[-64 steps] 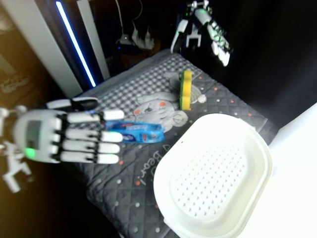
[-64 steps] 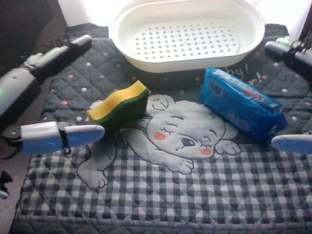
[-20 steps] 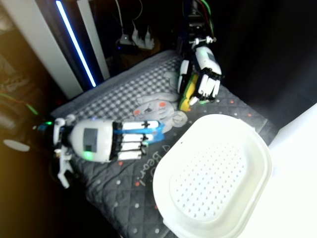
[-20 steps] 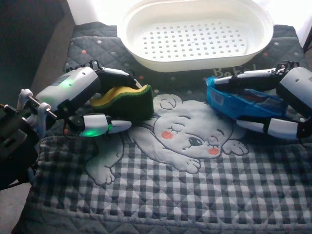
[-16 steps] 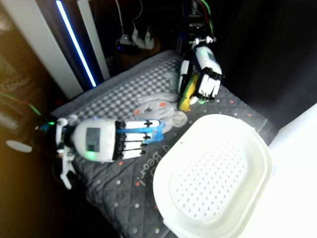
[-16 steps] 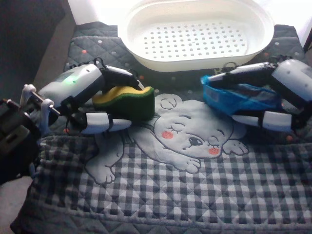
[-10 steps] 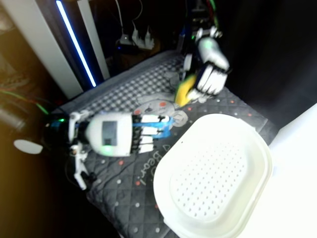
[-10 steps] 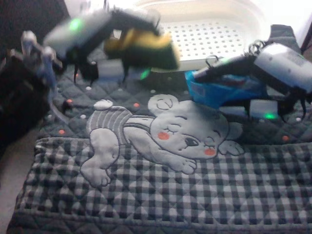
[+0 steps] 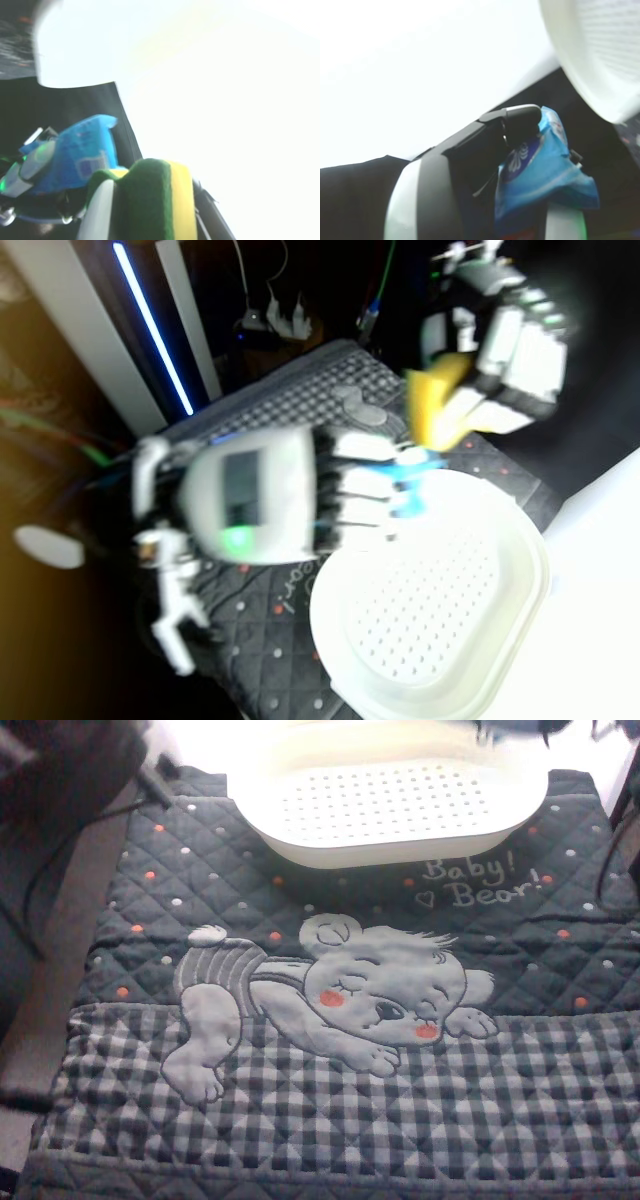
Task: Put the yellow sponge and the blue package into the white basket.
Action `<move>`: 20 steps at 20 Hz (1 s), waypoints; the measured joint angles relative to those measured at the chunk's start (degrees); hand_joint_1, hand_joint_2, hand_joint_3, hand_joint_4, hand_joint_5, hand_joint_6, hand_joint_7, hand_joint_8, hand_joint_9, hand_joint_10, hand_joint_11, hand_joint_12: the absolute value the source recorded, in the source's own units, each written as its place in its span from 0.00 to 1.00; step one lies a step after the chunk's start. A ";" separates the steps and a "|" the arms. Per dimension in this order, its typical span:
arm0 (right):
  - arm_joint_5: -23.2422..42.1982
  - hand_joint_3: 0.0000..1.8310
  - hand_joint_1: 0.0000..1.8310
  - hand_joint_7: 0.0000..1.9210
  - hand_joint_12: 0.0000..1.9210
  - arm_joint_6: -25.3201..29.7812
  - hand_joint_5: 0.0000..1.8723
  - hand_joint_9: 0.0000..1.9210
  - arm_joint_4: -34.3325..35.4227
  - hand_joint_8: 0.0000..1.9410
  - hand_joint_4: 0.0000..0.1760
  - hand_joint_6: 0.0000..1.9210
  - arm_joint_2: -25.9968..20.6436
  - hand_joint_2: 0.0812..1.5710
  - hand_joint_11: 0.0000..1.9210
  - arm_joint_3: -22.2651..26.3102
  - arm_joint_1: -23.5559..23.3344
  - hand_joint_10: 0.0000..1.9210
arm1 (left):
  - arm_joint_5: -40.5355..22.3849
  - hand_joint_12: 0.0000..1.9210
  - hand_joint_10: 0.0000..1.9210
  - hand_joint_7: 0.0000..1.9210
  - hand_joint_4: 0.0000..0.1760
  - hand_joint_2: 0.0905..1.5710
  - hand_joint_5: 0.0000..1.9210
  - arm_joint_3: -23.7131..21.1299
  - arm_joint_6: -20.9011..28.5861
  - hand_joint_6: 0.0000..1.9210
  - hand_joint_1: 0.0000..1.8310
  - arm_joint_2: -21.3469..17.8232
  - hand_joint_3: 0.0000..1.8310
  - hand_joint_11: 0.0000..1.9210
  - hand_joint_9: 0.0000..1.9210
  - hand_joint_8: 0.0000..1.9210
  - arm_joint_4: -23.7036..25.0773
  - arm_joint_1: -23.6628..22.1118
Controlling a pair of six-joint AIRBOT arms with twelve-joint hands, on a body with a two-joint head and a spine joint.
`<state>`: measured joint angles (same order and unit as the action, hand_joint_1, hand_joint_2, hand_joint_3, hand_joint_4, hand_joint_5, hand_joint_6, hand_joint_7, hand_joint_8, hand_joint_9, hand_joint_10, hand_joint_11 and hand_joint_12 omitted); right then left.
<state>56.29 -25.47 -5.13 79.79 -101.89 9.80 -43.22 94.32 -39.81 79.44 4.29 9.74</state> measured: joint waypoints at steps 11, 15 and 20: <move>-27.63 0.00 0.76 0.62 0.50 0.15 0.56 0.60 -9.09 0.31 0.00 0.29 12.13 0.65 0.50 -17.03 -7.43 0.53 | 20.90 0.59 0.67 0.53 0.00 0.70 0.48 23.89 20.13 0.53 0.74 15.52 0.00 0.22 0.42 0.51 10.80 -2.01; -28.72 0.00 0.38 0.02 0.21 -0.26 0.03 0.03 -7.98 0.00 0.96 0.00 10.88 0.59 0.01 -14.36 -7.39 0.00 | 20.83 0.13 0.00 0.03 0.97 0.57 0.09 22.56 20.15 0.00 0.54 14.21 0.00 0.00 0.04 0.00 11.47 -1.97; -20.52 0.00 0.28 0.00 0.00 0.13 0.00 0.00 -8.24 0.00 1.00 0.00 2.82 0.54 0.00 -5.01 -7.41 0.00 | 14.36 0.00 0.00 0.00 1.00 0.52 0.00 11.72 13.33 0.00 0.48 7.56 0.00 0.00 0.00 0.00 7.50 0.90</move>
<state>35.77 -25.34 -13.37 82.61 -106.89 2.39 -28.86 106.04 -26.48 87.00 11.79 10.63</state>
